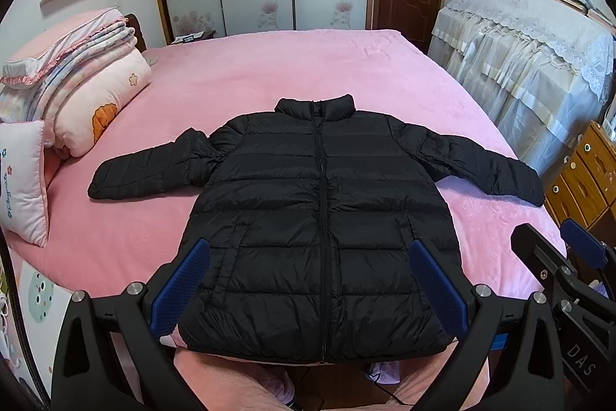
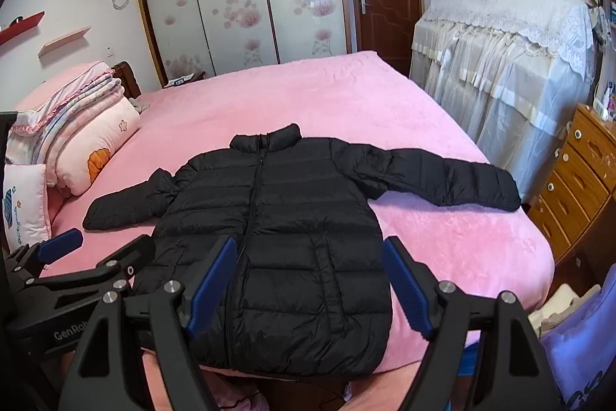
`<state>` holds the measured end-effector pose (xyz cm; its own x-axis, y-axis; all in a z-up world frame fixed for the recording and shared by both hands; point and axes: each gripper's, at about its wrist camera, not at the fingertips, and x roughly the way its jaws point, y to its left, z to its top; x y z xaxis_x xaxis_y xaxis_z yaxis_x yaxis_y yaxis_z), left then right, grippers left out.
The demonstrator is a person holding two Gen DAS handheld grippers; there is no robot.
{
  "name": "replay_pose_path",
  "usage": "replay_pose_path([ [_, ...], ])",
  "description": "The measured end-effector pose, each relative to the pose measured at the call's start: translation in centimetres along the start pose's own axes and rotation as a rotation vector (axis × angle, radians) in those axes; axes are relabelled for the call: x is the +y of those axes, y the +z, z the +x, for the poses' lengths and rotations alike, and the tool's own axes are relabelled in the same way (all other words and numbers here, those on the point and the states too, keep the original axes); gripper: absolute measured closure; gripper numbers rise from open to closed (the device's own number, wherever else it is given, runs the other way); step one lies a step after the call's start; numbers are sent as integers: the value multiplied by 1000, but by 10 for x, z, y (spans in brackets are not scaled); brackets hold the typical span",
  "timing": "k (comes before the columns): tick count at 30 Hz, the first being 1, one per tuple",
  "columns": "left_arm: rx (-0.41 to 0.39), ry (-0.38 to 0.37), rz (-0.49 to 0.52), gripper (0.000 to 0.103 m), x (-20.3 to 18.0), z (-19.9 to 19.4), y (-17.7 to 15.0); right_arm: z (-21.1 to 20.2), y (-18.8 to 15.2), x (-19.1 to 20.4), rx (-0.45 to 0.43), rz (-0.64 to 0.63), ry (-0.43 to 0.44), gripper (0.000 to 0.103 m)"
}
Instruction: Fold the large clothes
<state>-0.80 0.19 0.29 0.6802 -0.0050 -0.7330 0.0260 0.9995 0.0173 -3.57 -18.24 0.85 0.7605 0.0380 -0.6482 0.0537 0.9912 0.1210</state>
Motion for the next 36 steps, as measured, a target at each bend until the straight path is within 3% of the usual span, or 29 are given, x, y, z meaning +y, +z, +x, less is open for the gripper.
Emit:
replay_pose_path([
  [36, 5, 4, 4, 1, -4, -5, -6, -3, -9, -11, 19, 16, 7, 25],
])
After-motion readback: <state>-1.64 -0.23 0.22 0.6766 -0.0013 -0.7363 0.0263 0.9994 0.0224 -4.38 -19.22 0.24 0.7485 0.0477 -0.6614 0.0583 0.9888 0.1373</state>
